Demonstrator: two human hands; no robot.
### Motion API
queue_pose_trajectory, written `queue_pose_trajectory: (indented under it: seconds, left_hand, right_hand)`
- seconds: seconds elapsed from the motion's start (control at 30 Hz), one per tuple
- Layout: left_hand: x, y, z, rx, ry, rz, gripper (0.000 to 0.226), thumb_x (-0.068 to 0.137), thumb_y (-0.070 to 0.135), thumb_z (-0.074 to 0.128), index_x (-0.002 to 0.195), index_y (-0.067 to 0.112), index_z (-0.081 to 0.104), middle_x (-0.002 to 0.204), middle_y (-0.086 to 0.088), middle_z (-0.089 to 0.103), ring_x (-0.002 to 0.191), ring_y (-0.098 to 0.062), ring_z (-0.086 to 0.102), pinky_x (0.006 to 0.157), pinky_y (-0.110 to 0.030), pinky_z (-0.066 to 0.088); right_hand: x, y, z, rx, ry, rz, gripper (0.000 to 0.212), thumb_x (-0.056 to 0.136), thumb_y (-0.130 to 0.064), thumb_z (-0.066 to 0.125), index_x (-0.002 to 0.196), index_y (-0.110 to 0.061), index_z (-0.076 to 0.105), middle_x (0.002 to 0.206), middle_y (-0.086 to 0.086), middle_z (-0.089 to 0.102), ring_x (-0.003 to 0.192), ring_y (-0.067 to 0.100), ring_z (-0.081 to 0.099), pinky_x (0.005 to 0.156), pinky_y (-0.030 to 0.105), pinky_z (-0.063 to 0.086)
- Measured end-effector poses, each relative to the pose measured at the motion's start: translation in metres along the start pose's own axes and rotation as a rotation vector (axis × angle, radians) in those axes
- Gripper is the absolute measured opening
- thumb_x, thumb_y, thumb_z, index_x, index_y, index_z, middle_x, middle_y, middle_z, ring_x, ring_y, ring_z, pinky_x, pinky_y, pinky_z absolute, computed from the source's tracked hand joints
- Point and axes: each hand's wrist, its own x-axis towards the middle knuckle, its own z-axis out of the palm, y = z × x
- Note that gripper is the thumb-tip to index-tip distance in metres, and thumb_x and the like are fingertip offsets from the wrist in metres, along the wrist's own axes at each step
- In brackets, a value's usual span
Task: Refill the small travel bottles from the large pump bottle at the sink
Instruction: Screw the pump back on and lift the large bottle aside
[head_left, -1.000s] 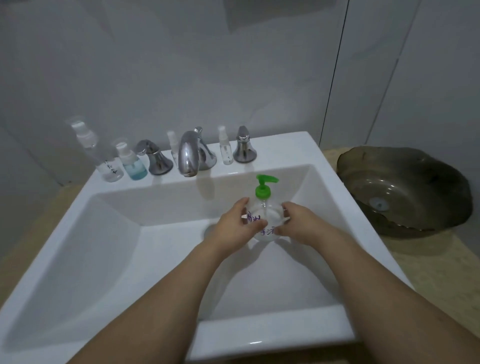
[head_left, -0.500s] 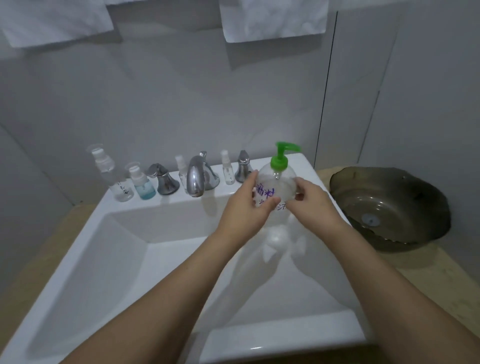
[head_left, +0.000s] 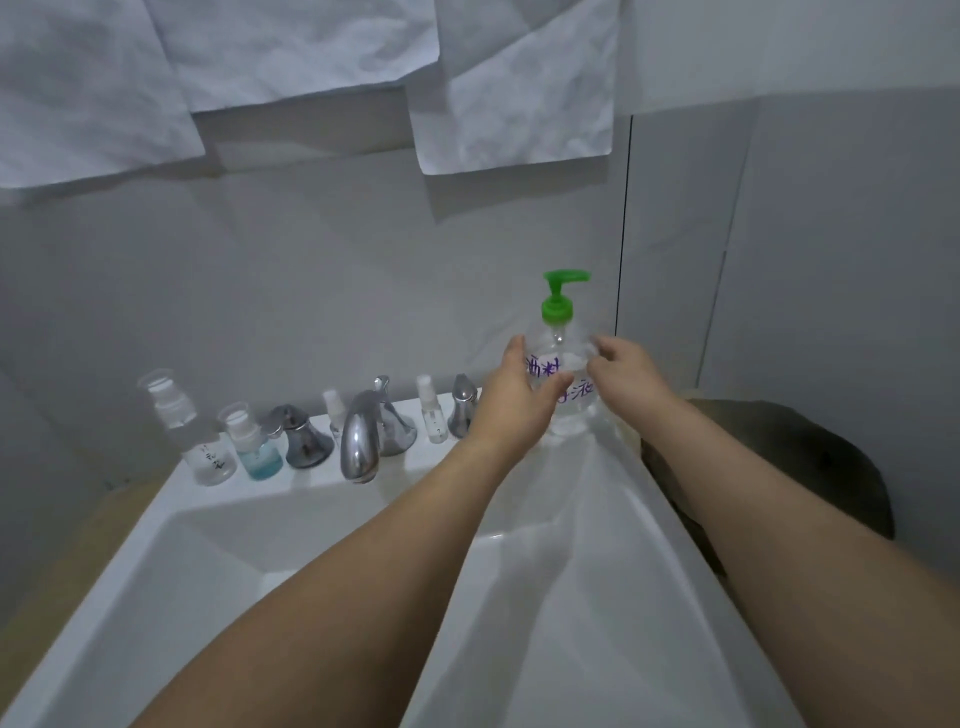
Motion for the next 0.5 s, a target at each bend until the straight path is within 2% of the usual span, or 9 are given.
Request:
queue_pose_trajectory:
  seconds: [0.07, 0.13, 0.23, 0.27, 0.33, 0.43, 0.5]
  left_hand:
    - [0.004, -0.011, 0.011, 0.007, 0.010, -0.033, 0.066, 0.089, 0.040, 0.063, 0.144, 0.021, 0.032, 0.111, 0.014, 0.056, 0.105, -0.015, 0.060, 0.088, -0.029, 0.045]
    - [0.008, -0.022, 0.020, 0.042, 0.011, -0.039, 0.065, 0.090, 0.038, 0.062, 0.145, 0.024, 0.030, 0.115, 0.006, 0.064, 0.107, -0.022, 0.062, 0.089, -0.031, 0.048]
    - [0.013, -0.033, 0.030, 0.106, 0.027, -0.045, 0.078, 0.092, 0.028, 0.062, 0.153, 0.023, 0.014, 0.128, -0.004, 0.062, 0.115, -0.024, 0.059, 0.093, -0.031, 0.045]
    - [0.012, -0.033, 0.030, 0.120, 0.038, -0.043, 0.080, 0.092, 0.027, 0.062, 0.154, 0.024, 0.012, 0.129, -0.004, 0.061, 0.116, -0.024, 0.059, 0.094, -0.031, 0.045]
    - [0.011, -0.037, 0.032, 0.127, 0.040, -0.053, 0.084, 0.090, 0.025, 0.064, 0.154, 0.027, 0.010, 0.128, -0.003, 0.063, 0.114, -0.023, 0.060, 0.096, -0.033, 0.047]
    - [0.011, -0.037, 0.029, 0.047, 0.007, -0.102, 0.085, 0.089, 0.023, 0.065, 0.154, 0.027, 0.010, 0.129, -0.003, 0.061, 0.114, -0.022, 0.060, 0.097, -0.038, 0.049]
    - [0.004, -0.029, 0.026, 0.021, -0.018, -0.133, 0.084, 0.091, 0.019, 0.063, 0.154, 0.021, 0.008, 0.133, -0.003, 0.056, 0.117, -0.023, 0.057, 0.097, -0.032, 0.047]
  right_hand:
    - [0.000, 0.004, 0.003, -0.022, -0.027, 0.021, 0.037, 0.081, -0.015, 0.043, 0.109, -0.008, 0.066, 0.096, 0.008, 0.066, 0.087, 0.022, 0.056, 0.078, 0.031, 0.044]
    - [0.004, 0.013, 0.006, -0.016, -0.037, 0.044, 0.029, 0.087, -0.003, 0.041, 0.103, -0.008, 0.064, 0.094, 0.011, 0.065, 0.089, 0.026, 0.059, 0.075, 0.030, 0.042]
    - [0.012, 0.029, 0.015, -0.010, -0.040, 0.068, 0.042, 0.087, -0.006, 0.040, 0.122, -0.022, 0.059, 0.113, 0.007, 0.065, 0.102, 0.023, 0.060, 0.086, 0.028, 0.045]
    - [0.012, 0.030, 0.017, 0.001, -0.027, 0.065, 0.048, 0.085, -0.007, 0.041, 0.126, -0.028, 0.057, 0.119, 0.004, 0.065, 0.107, 0.024, 0.061, 0.092, 0.032, 0.047]
    - [0.011, 0.034, 0.023, 0.040, -0.001, 0.073, 0.052, 0.080, -0.007, 0.042, 0.120, -0.036, 0.058, 0.115, 0.001, 0.068, 0.104, 0.024, 0.064, 0.094, 0.040, 0.051]
    - [0.003, 0.025, 0.023, -0.008, -0.010, 0.118, 0.051, 0.081, -0.002, 0.043, 0.124, -0.025, 0.056, 0.114, 0.003, 0.065, 0.103, 0.025, 0.060, 0.086, 0.031, 0.047]
    - [-0.002, 0.016, 0.022, -0.038, 0.004, 0.167, 0.044, 0.083, -0.002, 0.045, 0.125, -0.013, 0.052, 0.116, 0.010, 0.060, 0.105, 0.028, 0.056, 0.079, 0.029, 0.041]
